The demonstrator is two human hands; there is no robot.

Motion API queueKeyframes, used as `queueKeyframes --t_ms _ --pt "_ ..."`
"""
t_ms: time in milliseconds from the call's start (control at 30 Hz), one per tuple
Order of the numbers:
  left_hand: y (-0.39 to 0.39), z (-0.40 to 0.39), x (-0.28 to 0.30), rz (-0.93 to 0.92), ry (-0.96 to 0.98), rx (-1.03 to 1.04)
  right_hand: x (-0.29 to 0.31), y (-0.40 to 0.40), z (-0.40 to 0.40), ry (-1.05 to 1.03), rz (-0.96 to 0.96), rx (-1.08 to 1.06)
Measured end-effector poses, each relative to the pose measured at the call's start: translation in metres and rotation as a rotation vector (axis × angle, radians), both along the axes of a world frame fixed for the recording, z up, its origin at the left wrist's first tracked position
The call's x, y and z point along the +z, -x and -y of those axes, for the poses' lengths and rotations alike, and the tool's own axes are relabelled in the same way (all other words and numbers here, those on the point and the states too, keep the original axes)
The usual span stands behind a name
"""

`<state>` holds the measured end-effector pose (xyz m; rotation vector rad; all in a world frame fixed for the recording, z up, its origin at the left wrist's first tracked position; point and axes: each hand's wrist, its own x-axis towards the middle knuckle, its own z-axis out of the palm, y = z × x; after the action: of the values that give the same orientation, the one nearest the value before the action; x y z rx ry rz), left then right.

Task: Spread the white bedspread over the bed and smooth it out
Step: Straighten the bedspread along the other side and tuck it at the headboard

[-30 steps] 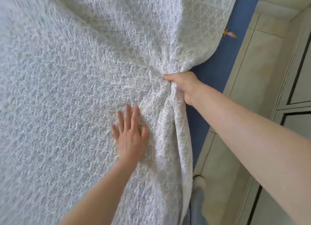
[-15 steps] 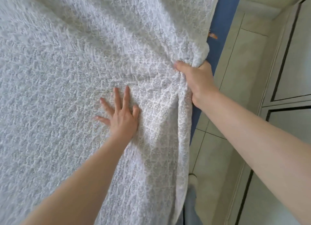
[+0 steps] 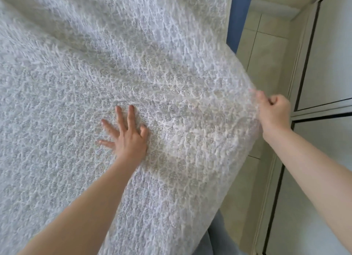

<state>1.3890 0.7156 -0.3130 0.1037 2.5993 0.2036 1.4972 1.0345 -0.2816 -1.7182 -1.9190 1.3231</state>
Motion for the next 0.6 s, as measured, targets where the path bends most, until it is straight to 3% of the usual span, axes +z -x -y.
queueKeyframes --t_ms 67,133,233,300,400,533,600 --pt "0.005 -0.005 0.003 -0.003 -0.03 0.025 -0.022 -0.017 -0.016 0.147 0.11 -0.175" --pt "0.012 -0.012 0.004 -0.02 -0.064 0.019 -0.034 -0.028 -0.02 0.347 0.198 -0.222" --pt "0.024 -0.029 0.001 -0.036 -0.073 -0.047 -0.035 -0.014 -0.017 0.347 0.268 0.005" --pt "0.028 -0.043 0.0 -0.037 -0.065 -0.065 -0.024 0.013 -0.012 0.436 0.193 0.118" --pt "0.027 -0.061 0.0 -0.034 -0.056 -0.02 -0.013 0.064 -0.023 0.601 0.062 0.183" --pt "0.026 -0.075 0.004 0.023 -0.042 0.041 -0.012 0.119 -0.048 0.571 0.006 0.256" --pt "0.029 -0.08 0.003 0.061 0.021 0.045 -0.005 0.139 -0.05 0.653 0.009 0.354"
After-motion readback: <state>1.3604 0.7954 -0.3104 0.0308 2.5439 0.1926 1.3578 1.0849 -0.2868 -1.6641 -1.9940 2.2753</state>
